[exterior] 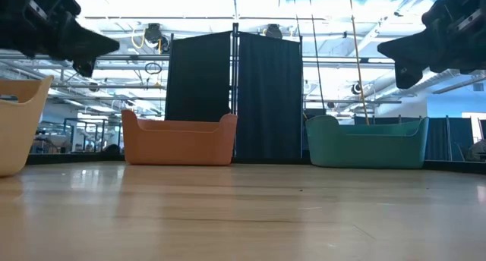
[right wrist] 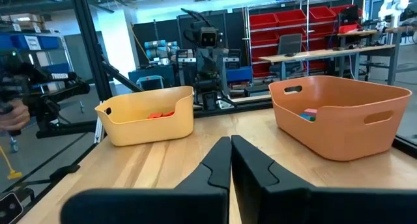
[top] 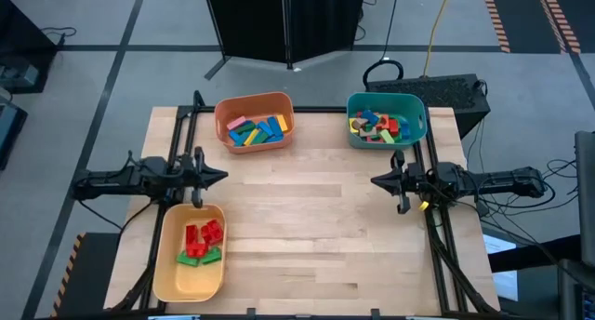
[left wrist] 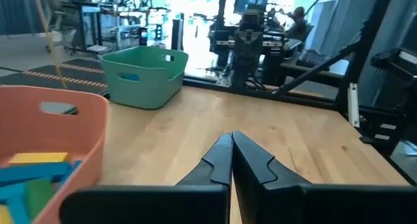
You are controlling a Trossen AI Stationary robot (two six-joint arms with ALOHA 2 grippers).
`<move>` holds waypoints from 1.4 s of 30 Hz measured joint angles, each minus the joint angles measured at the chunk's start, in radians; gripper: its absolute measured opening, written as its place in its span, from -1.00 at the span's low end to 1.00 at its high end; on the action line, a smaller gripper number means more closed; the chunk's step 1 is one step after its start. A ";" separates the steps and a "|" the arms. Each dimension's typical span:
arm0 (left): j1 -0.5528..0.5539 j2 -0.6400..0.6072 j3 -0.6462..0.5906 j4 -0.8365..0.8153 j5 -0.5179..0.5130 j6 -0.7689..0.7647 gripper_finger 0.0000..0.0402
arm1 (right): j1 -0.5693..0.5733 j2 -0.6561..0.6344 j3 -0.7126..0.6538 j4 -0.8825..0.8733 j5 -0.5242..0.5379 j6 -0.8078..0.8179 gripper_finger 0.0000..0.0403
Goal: Sort blocks by size
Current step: Return to Home Position
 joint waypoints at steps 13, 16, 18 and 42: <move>0.000 0.000 -0.122 0.172 0.034 0.017 -0.97 | 0.000 0.000 0.000 -0.025 0.007 0.026 -1.00; 0.000 0.000 -0.128 0.179 0.033 0.011 -0.97 | 0.000 0.000 0.000 -0.026 0.027 0.026 -1.00; 0.000 0.000 -0.128 0.181 0.032 0.011 -0.97 | 0.000 0.000 0.000 -0.031 0.045 0.026 -1.00; 0.000 0.000 -0.128 0.166 0.041 -0.067 -0.97 | 0.002 -0.132 0.001 -0.051 -0.138 -0.125 -1.00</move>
